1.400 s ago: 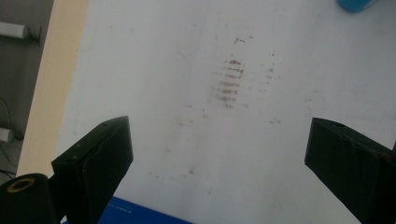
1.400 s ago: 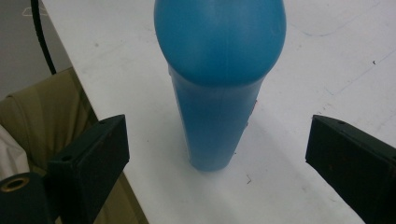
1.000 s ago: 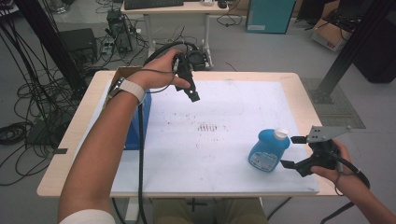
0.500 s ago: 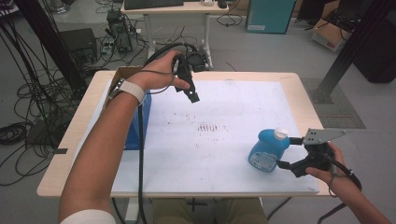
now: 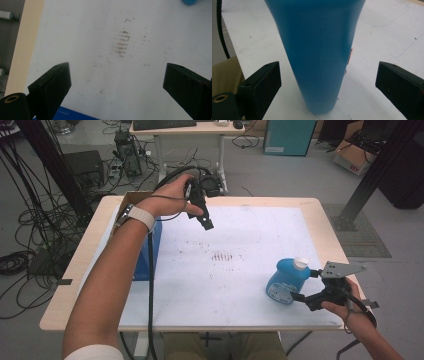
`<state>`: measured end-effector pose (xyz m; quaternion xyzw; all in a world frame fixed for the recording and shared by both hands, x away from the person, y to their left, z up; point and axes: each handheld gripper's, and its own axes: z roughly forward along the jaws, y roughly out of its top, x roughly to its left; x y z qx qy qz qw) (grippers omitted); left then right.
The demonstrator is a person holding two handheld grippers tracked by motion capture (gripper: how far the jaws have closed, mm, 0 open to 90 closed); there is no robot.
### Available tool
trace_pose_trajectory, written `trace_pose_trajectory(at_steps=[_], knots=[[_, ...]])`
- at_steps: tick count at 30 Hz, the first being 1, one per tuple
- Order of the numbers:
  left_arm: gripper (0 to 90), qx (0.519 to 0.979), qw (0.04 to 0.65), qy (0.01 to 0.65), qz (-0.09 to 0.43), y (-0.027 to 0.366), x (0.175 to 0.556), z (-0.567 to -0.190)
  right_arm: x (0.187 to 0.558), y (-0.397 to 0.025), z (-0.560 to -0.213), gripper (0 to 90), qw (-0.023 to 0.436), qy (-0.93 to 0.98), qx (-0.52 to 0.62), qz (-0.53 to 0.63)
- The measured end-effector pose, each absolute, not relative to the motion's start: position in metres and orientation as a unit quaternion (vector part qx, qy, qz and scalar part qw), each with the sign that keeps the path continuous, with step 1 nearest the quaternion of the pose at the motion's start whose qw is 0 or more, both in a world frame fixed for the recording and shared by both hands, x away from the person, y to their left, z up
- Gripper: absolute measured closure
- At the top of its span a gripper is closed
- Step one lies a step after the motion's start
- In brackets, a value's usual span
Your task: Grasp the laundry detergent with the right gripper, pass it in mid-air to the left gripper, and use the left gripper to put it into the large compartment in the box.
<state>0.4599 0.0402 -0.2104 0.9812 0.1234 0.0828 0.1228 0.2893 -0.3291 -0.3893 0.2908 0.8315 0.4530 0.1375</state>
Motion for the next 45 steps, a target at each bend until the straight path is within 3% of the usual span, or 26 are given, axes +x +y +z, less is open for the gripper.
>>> trace_pose_trajectory(at_steps=[23,45], knots=[[8.3,0.982,0.12,0.124,0.082,0.039,0.46,-0.21,0.291,-0.32,-0.411,8.7,0.142,0.808,0.289,0.494],[8.4,0.982,0.117,0.123,0.081,0.04,0.46,-0.212,0.294,-0.315,-0.419,21.5,0.147,0.788,0.287,0.524]])
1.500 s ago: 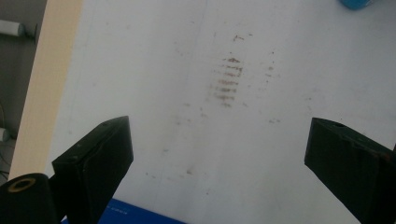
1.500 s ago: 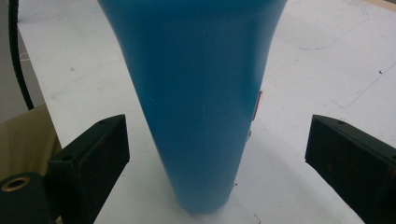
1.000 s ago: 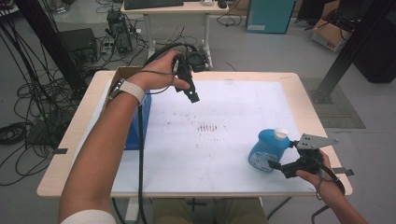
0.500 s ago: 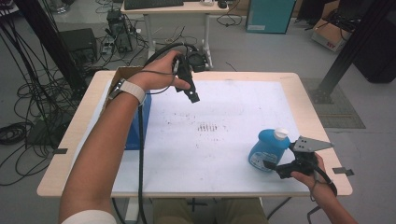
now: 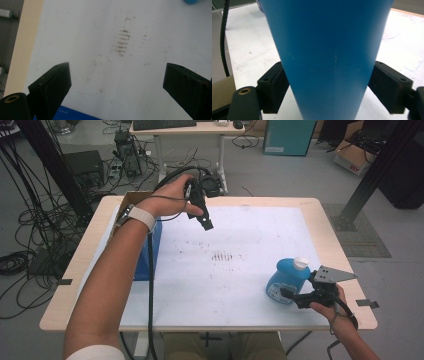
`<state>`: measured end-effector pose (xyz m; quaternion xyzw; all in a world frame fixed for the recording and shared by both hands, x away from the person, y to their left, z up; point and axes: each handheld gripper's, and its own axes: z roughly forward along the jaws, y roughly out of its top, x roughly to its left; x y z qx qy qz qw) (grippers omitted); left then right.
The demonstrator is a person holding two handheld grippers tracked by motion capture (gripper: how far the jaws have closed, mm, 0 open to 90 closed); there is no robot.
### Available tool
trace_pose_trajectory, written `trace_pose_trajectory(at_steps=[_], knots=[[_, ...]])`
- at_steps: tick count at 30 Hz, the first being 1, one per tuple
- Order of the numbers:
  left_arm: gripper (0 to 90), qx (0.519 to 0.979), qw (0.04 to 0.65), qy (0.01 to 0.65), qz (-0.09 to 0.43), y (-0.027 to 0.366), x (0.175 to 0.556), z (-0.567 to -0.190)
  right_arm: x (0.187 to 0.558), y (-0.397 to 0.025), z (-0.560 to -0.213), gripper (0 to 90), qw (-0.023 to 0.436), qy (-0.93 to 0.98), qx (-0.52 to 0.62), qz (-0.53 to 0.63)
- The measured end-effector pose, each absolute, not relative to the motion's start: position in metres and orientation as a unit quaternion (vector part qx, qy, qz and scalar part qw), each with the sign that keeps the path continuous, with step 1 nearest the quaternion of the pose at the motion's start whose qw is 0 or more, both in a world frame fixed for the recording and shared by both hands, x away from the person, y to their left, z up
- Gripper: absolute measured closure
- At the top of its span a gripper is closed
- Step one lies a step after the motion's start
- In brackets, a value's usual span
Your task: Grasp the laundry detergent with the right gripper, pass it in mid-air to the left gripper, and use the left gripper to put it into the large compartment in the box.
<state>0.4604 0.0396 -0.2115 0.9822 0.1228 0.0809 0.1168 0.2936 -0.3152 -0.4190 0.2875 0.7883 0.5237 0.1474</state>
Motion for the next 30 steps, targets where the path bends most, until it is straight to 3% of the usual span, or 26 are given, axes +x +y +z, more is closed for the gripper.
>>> trace_pose_trajectory(at_steps=[22,30], knots=[[8.5,0.982,0.118,0.126,0.076,0.0404,0.4612,-0.2145,0.2949,-0.3121,-0.4199,39.7,0.145,0.787,0.272,0.535],[8.4,0.982,0.117,0.125,0.077,0.039,0.4615,-0.2149,0.2935,-0.3116,-0.4214,40.7,0.148,0.782,0.274,0.54]])
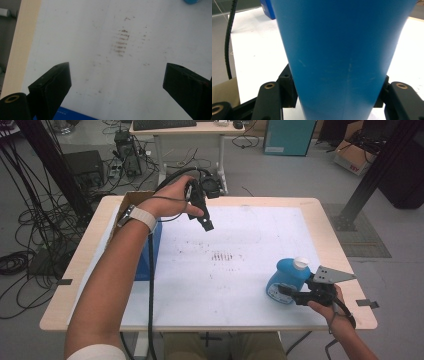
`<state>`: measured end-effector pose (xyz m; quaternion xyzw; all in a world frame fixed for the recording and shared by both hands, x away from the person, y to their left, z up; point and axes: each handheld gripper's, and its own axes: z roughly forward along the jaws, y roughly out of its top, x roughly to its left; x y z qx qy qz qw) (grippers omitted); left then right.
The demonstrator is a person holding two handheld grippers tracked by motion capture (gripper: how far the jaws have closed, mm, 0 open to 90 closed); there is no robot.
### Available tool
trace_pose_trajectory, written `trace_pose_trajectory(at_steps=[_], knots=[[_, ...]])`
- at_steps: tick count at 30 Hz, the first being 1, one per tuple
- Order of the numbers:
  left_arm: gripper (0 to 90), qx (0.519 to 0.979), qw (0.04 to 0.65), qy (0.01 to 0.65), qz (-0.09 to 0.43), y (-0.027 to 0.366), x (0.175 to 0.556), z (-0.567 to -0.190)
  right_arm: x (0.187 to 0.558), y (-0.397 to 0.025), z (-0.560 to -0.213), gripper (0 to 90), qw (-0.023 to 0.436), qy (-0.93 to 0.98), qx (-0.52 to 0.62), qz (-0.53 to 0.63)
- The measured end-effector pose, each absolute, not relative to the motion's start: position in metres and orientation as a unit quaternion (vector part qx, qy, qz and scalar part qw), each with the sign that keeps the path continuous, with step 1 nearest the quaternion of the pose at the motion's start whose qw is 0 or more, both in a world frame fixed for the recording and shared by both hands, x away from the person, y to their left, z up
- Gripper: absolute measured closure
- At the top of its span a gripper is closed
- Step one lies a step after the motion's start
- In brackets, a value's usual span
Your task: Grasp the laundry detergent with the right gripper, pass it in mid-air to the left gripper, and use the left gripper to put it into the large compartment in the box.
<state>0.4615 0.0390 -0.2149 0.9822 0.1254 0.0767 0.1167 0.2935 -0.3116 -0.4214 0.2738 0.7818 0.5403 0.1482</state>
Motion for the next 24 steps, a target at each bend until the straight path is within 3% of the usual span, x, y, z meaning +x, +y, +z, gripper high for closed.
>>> trace_pose_trajectory(at_steps=[24], knots=[[8.4,0.983,0.112,0.127,0.072,0.0364,0.458,-0.2163,0.2913,-0.3103,-0.4215,43.0,0.16,0.783,0.273,0.536]])
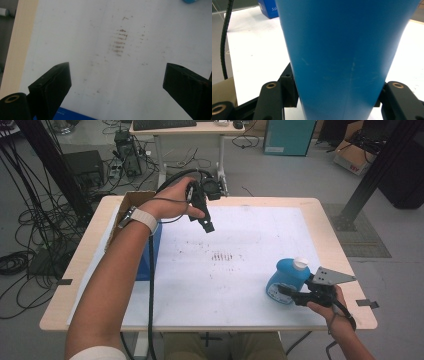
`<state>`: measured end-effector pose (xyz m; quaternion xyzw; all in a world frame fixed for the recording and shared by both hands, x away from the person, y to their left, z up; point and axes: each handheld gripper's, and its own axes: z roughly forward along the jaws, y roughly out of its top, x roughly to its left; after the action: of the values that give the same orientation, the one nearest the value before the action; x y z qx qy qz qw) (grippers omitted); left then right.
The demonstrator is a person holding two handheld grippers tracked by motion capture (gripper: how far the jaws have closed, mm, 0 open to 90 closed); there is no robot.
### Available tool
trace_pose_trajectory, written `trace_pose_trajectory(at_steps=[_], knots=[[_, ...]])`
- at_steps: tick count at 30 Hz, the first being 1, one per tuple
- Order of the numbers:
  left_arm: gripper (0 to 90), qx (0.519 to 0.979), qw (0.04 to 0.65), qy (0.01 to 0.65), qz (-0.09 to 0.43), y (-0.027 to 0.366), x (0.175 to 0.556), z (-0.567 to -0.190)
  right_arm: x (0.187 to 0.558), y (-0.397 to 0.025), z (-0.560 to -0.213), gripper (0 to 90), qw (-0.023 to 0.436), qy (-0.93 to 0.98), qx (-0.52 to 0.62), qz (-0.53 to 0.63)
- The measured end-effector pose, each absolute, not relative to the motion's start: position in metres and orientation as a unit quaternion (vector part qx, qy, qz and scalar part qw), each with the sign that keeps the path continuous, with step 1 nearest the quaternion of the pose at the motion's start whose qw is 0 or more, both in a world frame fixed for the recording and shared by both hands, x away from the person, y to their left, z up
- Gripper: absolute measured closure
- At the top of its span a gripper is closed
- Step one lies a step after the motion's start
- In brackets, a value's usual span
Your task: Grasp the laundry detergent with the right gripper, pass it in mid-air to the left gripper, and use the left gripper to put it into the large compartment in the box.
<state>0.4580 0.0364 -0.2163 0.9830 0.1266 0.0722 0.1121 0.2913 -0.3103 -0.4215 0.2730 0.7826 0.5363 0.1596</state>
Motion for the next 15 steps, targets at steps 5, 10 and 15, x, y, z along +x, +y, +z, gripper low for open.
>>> trace_pose_trajectory(at_steps=[5,10,15], knots=[[8.4,0.983,0.112,0.128,0.071,0.0367,0.4578,-0.2162,0.2917,-0.3106,-0.4208,43.3,0.158,0.786,0.271,0.533],[8.4,0.983,0.112,0.125,0.074,0.0369,0.4586,-0.2163,0.2925,-0.3107,-0.4202,43.4,0.157,0.787,0.269,0.532],[8.5,0.983,0.113,0.126,0.076,0.0378,0.458,-0.2177,0.2926,-0.3104,-0.4197,43.4,0.155,0.788,0.271,0.531]])
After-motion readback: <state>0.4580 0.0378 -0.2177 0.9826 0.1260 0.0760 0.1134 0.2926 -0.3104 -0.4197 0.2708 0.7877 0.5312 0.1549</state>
